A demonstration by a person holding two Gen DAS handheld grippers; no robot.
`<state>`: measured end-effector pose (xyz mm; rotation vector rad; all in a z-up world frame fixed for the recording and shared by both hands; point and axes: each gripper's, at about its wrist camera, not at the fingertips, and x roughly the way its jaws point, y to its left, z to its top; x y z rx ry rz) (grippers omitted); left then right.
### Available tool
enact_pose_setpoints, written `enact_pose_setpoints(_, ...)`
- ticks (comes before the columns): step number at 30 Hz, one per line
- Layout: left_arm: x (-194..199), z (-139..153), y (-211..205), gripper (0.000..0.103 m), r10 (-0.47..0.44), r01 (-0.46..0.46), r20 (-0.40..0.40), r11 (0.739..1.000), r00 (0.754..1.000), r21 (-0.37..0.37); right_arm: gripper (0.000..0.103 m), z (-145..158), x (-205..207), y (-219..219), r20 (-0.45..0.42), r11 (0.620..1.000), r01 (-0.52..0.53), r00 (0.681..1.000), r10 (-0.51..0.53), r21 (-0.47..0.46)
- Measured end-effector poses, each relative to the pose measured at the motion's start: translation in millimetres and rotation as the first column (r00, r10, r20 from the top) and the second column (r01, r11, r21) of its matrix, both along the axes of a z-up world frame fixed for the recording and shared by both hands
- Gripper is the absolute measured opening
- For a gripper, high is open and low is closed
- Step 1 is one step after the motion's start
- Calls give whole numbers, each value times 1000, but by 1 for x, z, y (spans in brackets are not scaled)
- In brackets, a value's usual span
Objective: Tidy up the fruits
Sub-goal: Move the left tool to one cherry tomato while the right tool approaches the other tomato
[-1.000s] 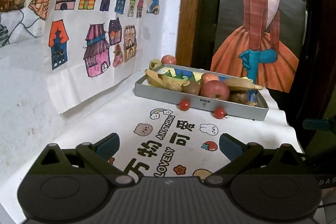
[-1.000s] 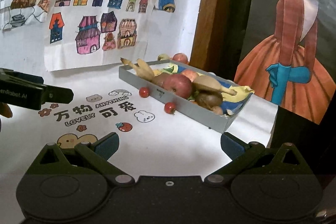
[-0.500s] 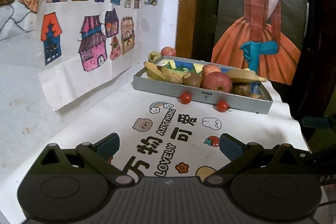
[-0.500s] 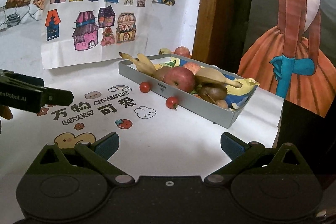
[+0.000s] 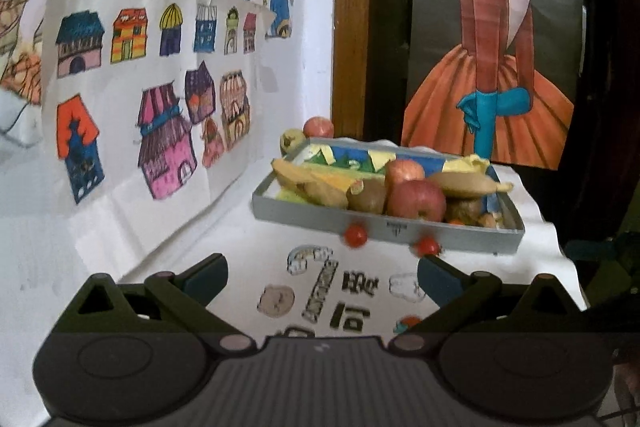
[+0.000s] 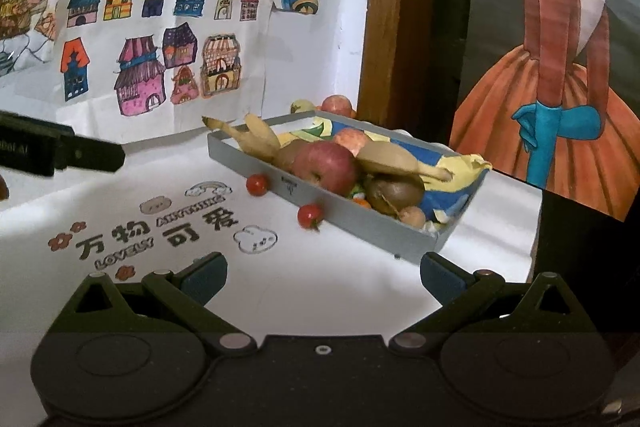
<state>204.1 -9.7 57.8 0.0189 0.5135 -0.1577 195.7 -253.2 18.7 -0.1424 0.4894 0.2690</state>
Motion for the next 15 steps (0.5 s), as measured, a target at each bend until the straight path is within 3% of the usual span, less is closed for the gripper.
enact_pose_setpoints(4, 21, -2, -6, 103, -12, 12, -6, 1000, 1000, 20, 102, 0, 17, -3, -16, 1000, -5, 1000, 5, 20)
enact_pose_setpoints(15, 96, -44, -24, 103, -80, 87, -92, 993, 993, 75, 102, -10, 70, -2, -122, 990, -61, 990, 77, 125)
